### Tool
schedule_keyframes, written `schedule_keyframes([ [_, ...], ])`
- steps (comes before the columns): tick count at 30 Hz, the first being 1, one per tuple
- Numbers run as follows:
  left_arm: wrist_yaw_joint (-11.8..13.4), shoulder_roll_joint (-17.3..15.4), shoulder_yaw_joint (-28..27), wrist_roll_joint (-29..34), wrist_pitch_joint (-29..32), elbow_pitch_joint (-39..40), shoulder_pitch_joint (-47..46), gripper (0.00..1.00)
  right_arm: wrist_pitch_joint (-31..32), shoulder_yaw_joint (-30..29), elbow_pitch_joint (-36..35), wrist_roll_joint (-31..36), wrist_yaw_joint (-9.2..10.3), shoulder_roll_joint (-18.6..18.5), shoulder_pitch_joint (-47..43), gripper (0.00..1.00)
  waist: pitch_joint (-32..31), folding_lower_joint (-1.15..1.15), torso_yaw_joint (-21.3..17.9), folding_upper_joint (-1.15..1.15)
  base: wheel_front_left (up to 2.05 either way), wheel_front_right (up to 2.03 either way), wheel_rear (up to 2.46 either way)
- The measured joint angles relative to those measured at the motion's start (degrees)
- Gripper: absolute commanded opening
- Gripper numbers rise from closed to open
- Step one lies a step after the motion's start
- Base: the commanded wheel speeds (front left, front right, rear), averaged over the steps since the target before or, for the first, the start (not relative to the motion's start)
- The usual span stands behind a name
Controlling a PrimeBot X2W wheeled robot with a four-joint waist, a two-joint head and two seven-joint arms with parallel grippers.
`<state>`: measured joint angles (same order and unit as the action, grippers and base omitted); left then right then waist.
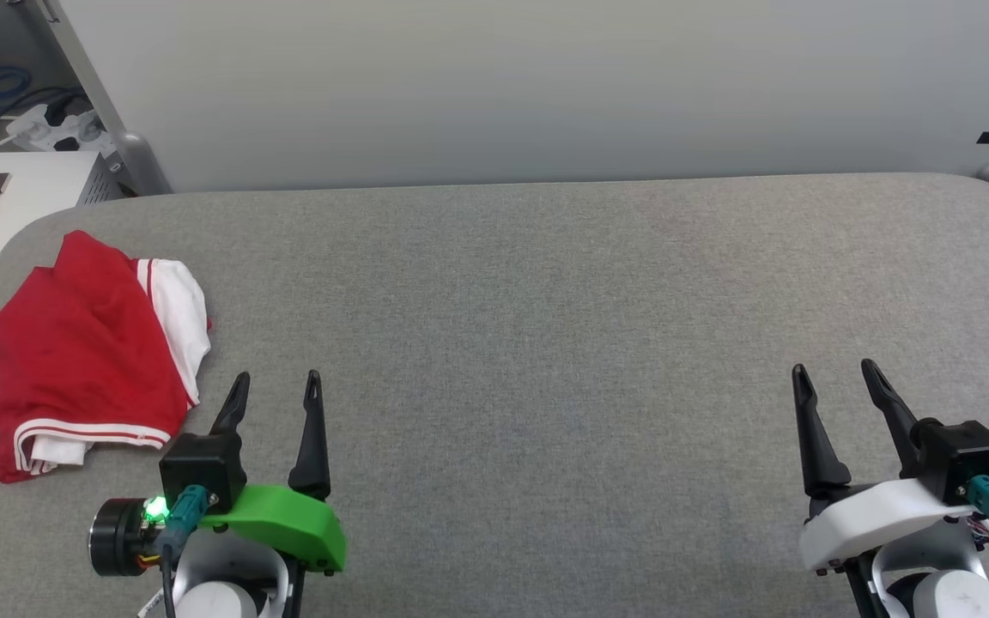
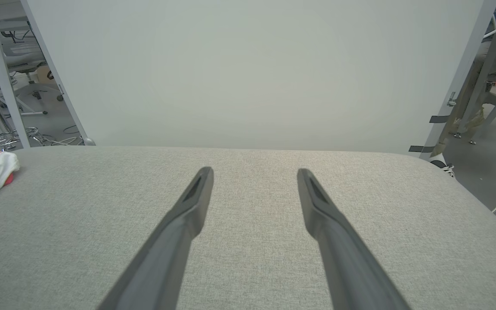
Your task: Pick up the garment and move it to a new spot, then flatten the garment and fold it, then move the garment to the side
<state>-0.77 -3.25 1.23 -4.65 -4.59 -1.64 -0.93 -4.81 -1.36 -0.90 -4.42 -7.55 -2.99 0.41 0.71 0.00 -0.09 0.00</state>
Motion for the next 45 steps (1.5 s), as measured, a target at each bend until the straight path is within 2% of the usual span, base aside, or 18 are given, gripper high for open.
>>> schedule_keyframes([
  [18,-0.59,0.00,0.37,-1.71,-2.03,1.46,0.00,1.00,-2.04,-0.19,-1.97,-1.33,0.00,0.00,0.00,1.00,0.26,0.00,0.18,0.00,0.00,0.00,0.00],
  [45,-1.53,0.02,2.27,-4.00,-5.55,-3.36,-0.06,1.00,-5.54,-0.14,-0.05,-3.07,0.01,0.01,0.00,1.00,1.42,0.00,0.39,0.00,0.00,0.00,0.00],
])
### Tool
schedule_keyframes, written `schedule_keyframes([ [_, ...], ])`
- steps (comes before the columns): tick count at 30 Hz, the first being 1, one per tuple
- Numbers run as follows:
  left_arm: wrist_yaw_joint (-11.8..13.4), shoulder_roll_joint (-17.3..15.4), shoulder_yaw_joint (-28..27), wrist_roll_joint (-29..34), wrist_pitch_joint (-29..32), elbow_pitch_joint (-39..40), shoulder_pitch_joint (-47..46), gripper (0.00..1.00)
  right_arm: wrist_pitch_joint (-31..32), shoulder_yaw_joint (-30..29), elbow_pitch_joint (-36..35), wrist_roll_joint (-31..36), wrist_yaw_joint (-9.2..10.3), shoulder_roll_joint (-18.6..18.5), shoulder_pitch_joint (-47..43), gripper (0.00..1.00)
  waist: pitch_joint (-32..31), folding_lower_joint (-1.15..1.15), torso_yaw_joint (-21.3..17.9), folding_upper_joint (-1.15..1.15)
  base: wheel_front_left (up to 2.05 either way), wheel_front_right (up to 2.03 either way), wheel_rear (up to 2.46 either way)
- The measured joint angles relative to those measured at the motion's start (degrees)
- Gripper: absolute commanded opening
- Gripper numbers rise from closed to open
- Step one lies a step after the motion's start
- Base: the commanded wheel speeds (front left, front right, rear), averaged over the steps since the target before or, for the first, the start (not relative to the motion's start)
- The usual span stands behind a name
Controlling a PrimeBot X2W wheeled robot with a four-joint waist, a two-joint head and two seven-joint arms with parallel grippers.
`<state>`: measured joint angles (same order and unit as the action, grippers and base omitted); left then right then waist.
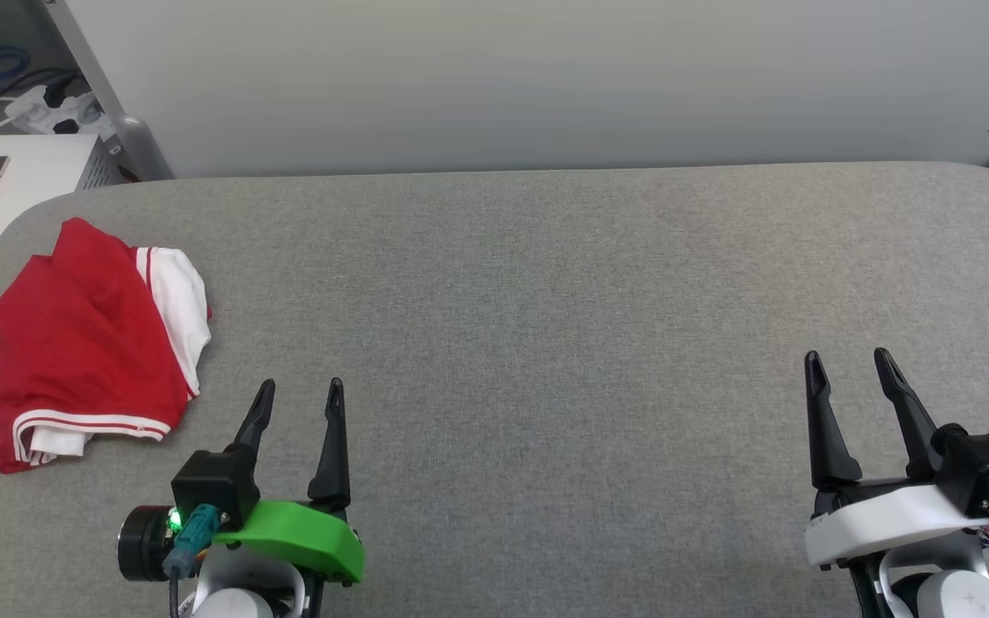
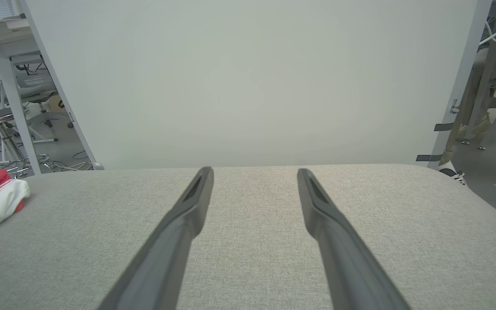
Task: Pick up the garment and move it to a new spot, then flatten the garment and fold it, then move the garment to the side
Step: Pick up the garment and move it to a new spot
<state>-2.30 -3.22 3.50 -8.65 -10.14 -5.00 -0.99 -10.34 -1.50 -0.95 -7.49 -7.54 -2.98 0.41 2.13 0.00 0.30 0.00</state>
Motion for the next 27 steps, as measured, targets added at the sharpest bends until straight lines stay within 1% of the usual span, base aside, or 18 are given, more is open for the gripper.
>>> schedule_keyframes([
  [10,-0.05,0.01,0.23,-0.71,-1.32,-0.26,-0.04,1.00,-1.04,0.53,0.05,-0.48,0.00,0.00,-0.03,1.00,0.05,0.00,2.47,0.00,0.00,0.00,0.00],
  [11,-0.07,0.01,0.25,-1.01,-1.57,-0.47,-0.06,1.00,-1.55,0.86,0.09,-0.89,0.00,0.00,-0.06,1.00,0.11,0.00,3.78,0.00,0.00,0.00,0.00],
  [15,-0.07,0.02,0.24,-1.13,-2.12,-0.73,-0.07,1.00,-1.89,1.44,0.08,-0.94,0.00,0.01,-0.20,1.00,0.21,0.00,5.91,0.00,0.00,0.00,0.00],
  [23,-0.25,0.03,-0.05,-1.53,-3.03,-1.52,-0.08,1.00,-2.88,3.19,0.05,-0.93,0.00,0.03,-0.31,1.00,0.30,0.00,11.63,0.00,0.00,0.00,0.00],
  [24,-0.43,0.03,-0.01,-1.80,-3.46,-1.58,-0.08,1.00,-3.14,3.80,0.07,-0.92,0.00,0.14,-0.32,1.00,0.29,0.00,13.99,0.00,0.00,0.00,0.00],
  [27,-0.48,0.04,0.08,-2.12,-3.58,-1.67,-0.07,1.00,-3.55,4.08,0.14,-0.97,0.00,0.16,-0.32,1.00,0.30,0.00,16.38,0.00,0.00,0.00,0.00],
])
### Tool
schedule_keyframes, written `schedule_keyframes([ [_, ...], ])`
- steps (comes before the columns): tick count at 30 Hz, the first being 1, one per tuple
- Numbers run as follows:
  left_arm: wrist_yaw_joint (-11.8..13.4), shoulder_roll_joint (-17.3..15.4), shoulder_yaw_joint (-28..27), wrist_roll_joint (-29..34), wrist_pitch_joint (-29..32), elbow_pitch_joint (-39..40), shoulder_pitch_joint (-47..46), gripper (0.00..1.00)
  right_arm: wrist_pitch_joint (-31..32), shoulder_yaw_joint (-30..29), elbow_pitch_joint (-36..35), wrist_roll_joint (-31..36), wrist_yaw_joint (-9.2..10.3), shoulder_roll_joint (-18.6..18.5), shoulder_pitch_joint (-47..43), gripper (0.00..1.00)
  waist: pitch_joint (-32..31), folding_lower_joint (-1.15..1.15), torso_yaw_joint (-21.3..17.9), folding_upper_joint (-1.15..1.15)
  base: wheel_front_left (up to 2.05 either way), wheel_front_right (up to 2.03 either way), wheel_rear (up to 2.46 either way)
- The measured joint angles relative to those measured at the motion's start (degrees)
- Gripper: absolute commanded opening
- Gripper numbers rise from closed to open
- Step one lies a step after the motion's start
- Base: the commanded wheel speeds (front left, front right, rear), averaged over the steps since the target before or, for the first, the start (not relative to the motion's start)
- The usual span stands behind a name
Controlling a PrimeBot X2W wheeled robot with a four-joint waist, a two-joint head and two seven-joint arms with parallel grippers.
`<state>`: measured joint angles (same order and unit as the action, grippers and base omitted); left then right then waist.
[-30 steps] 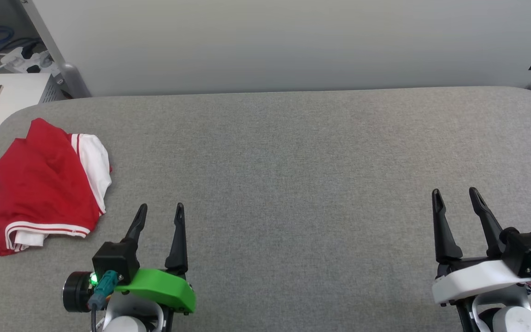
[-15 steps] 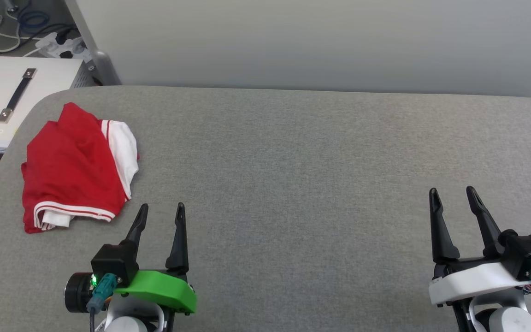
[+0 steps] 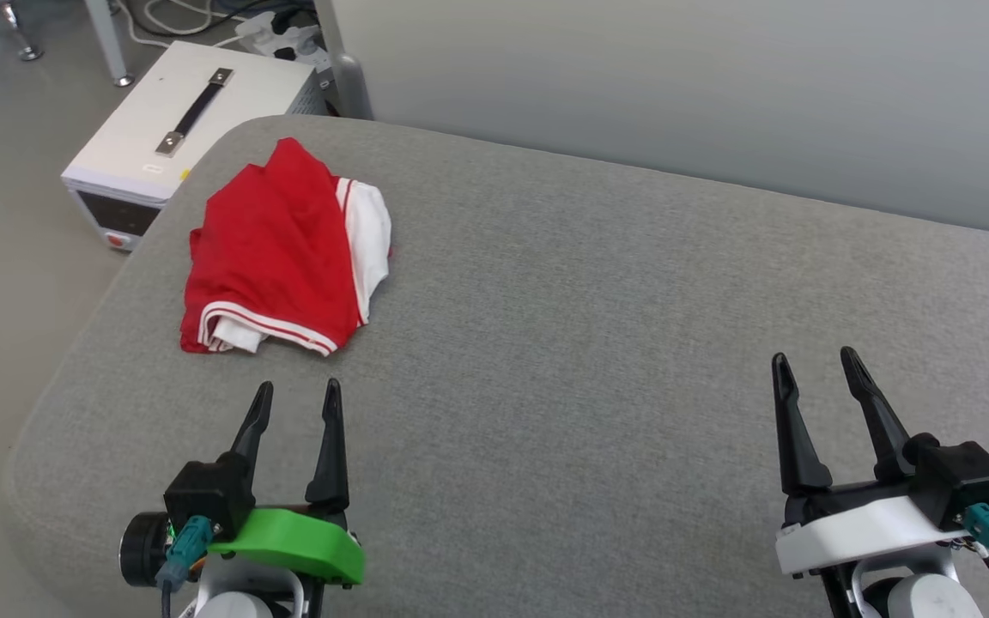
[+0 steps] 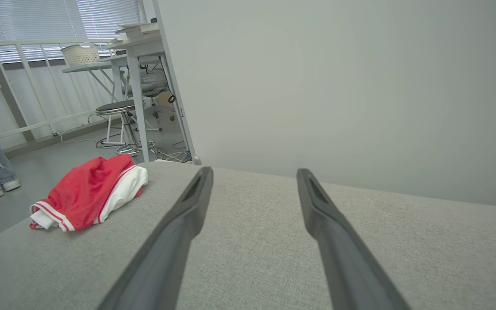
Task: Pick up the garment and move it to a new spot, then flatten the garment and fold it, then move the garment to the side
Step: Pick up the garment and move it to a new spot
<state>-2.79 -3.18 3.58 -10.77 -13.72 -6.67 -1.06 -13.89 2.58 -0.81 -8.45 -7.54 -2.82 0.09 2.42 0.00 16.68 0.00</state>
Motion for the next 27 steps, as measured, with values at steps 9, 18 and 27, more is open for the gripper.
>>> schedule_keyframes([
  [9,-0.01,-0.01,0.00,-0.94,-0.94,-0.42,0.05,1.00,-0.58,1.49,0.21,-0.40,0.00,0.07,0.00,1.00,0.11,0.00,6.12,0.00,0.00,0.00,0.00],
  [18,-0.01,-0.01,0.08,-0.97,-0.94,-0.54,0.05,1.00,-0.58,1.97,0.43,-0.40,0.00,0.07,0.00,1.00,0.17,0.00,7.80,0.00,0.00,0.00,0.00],
  [27,0.02,-0.01,-0.90,-1.46,-0.94,-0.25,0.09,1.00,-0.58,3.24,0.22,-0.15,0.00,0.08,0.00,1.00,0.64,0.00,7.06,0.00,0.00,0.00,0.00],
])
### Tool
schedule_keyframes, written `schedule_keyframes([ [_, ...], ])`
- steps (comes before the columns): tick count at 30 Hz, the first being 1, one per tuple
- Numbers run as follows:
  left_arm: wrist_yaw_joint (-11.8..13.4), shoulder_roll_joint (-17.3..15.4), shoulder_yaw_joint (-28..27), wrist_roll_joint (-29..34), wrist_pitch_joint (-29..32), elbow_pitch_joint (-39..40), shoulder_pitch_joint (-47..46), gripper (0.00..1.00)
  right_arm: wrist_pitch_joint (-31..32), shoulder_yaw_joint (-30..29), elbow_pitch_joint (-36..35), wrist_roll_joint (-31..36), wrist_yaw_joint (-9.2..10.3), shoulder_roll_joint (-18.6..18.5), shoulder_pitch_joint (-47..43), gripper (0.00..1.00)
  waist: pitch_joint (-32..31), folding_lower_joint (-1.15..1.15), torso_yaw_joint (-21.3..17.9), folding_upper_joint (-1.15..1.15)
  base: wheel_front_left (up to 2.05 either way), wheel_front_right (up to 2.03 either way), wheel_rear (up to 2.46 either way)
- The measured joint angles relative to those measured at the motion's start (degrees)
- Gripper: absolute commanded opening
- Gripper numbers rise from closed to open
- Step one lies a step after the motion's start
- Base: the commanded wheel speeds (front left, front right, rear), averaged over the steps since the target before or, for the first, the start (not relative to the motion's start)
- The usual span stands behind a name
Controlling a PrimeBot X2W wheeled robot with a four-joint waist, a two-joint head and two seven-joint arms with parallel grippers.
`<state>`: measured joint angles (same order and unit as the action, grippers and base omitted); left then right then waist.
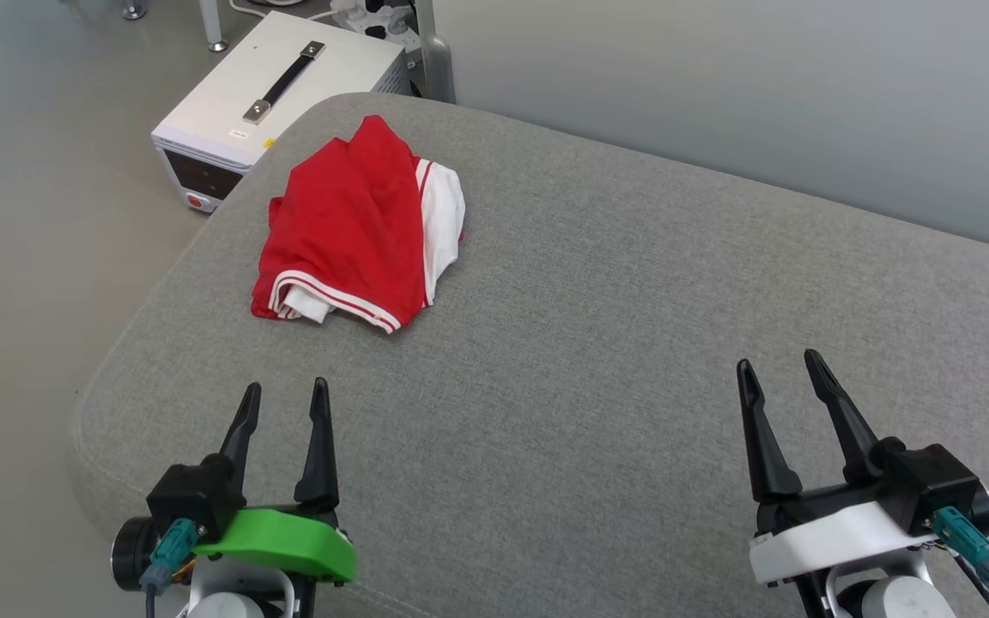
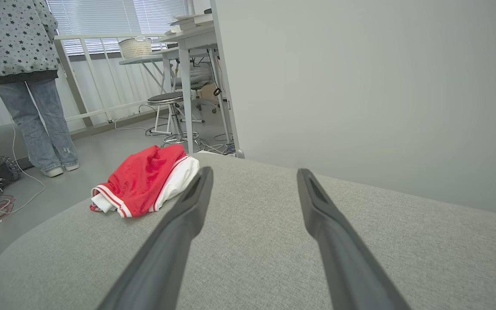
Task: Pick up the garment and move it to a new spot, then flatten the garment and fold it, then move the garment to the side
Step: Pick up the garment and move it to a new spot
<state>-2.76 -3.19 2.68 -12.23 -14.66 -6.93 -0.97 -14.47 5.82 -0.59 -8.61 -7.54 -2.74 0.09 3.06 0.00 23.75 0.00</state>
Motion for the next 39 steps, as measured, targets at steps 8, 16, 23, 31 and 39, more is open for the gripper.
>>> schedule_keyframes([
  [8,-1.10,0.01,-2.35,-0.85,0.00,-2.56,-3.50,1.00,0.00,-0.07,-1.04,3.41,0.00,0.02,0.86,1.00,4.13,0.00,-1.65,0.00,0.00,0.00,0.00],
  [16,-3.98,-6.70,-4.45,-5.36,7.69,-18.48,-26.37,1.00,-0.25,-0.25,-5.63,6.55,0.00,-3.03,5.86,1.00,13.56,0.00,-4.81,0.00,0.00,0.00,0.00],
  [23,-4.56,-16.72,-0.32,-13.01,26.07,-27.53,-41.35,1.00,-0.25,0.03,-7.71,6.95,0.00,-3.85,8.67,1.00,20.56,0.01,-7.80,0.00,0.00,0.00,0.00],
  [31,-4.57,-25.39,5.30,-25.29,46.54,-32.68,-48.43,1.00,-0.25,0.87,-8.46,7.40,0.00,-3.72,10.48,1.00,26.47,0.01,-12.42,0.00,0.00,0.00,0.00],
  [39,-4.57,-28.80,5.77,-30.89,54.55,-35.93,-50.73,1.00,-0.25,0.98,-8.46,7.45,0.00,-3.50,11.02,1.00,30.21,0.01,-16.18,0.00,0.00,0.00,0.00],
])
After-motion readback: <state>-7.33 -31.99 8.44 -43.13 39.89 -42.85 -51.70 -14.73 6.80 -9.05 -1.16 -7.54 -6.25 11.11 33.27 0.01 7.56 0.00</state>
